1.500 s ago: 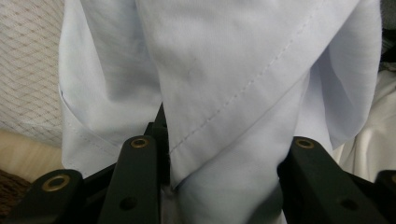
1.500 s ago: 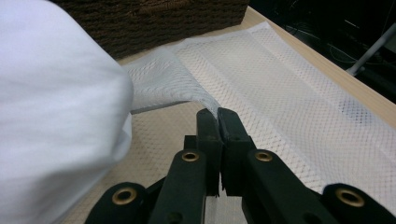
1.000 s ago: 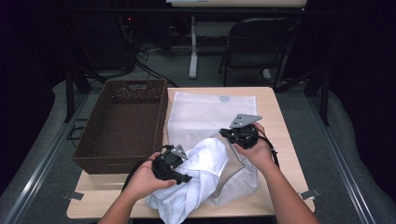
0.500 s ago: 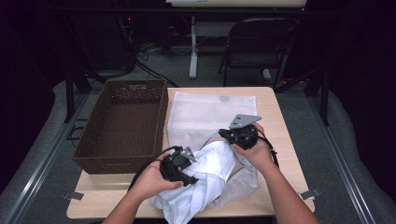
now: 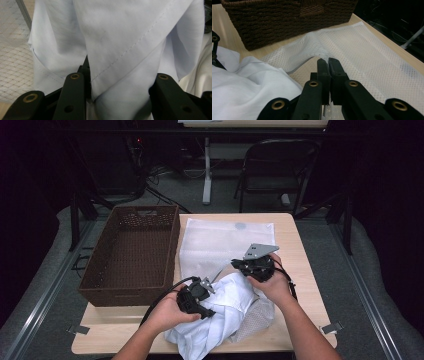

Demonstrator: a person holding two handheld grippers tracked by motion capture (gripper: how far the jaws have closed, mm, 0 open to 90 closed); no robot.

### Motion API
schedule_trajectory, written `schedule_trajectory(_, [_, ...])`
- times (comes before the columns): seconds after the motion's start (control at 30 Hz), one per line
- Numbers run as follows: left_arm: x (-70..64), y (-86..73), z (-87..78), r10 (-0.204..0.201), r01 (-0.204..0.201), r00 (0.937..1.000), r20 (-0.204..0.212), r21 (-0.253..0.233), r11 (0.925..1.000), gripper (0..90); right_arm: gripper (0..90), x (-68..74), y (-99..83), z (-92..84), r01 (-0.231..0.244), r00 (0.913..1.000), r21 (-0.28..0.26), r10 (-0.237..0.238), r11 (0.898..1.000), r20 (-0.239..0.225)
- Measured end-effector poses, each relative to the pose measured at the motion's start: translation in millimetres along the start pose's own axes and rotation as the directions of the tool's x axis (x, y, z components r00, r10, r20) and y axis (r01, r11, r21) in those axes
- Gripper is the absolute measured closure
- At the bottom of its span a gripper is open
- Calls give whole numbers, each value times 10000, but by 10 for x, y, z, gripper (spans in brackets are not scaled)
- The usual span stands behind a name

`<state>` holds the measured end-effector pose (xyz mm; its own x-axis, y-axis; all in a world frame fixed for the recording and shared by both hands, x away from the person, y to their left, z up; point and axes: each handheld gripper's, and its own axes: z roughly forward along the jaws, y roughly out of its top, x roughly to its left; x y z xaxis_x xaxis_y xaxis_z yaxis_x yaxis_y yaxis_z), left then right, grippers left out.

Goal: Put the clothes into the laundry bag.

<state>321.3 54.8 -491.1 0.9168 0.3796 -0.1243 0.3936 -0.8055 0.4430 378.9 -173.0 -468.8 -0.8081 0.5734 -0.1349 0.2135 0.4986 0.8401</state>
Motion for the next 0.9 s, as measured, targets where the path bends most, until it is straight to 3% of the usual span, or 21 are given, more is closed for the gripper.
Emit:
schedule_trajectory(0.6, [151,-153,-165,-931,925,9948,-402,-163,9956,619,880,-10,7,-89,67,10000,-9,-67,10000,-60])
schedule_trajectory(0.9, [114,-35,-148,-987,987,9945,-349,-40,9951,619,881,42,43,-100,24,9996,-122,-27,9999,-268])
